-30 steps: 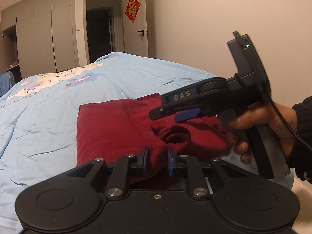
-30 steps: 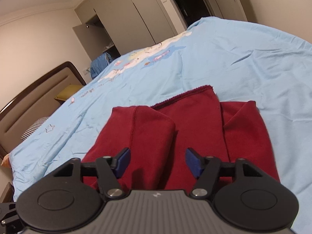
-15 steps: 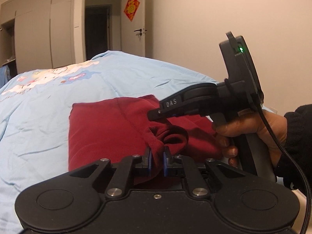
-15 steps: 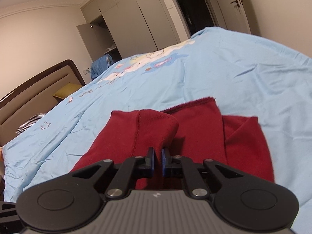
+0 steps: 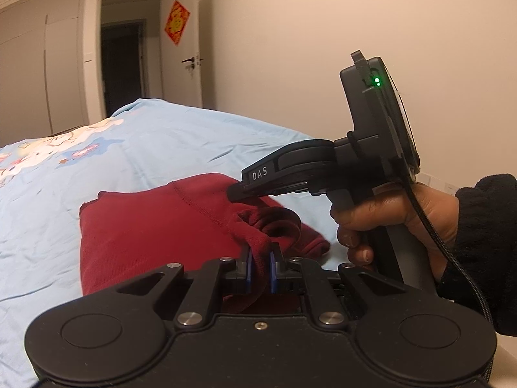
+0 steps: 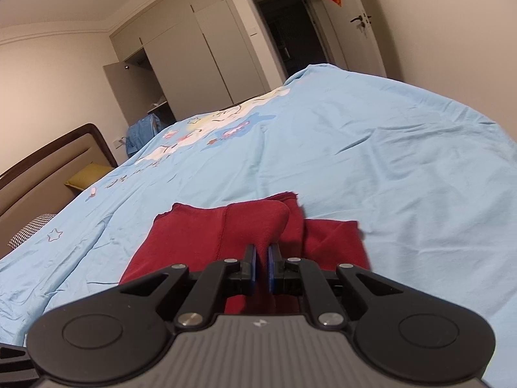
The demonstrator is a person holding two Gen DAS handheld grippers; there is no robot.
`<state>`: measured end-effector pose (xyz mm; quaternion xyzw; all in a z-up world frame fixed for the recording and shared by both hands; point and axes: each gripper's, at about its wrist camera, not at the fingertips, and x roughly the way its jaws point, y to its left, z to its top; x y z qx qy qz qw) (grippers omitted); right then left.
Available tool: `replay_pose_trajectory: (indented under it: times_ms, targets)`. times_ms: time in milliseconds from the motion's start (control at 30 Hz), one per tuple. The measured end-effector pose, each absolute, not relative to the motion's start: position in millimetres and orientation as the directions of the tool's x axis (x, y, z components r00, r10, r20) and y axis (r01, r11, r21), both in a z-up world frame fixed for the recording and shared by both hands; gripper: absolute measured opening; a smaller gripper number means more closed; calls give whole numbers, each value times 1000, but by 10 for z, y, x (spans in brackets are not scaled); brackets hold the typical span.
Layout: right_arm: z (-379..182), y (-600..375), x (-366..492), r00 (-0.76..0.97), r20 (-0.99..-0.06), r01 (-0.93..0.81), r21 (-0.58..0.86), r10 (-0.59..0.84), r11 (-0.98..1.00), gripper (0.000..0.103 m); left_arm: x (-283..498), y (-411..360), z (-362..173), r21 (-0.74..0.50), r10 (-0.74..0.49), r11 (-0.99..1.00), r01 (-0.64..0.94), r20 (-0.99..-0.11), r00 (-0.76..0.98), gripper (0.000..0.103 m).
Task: Fold small clothes
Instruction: 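Grasp the folded sweater bundle with the left tool while the right tool grasps it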
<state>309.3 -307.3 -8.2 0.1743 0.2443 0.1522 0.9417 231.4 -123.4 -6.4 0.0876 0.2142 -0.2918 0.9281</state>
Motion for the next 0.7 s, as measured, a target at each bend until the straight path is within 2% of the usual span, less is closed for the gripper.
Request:
replay_pose_trajectory:
  times_ms: [700]
  targets:
    - [-200,-3471,2970,855,-430,-95,421,290,902,8,2575,-1556,-120,23,-566,760,649,-468,679,10]
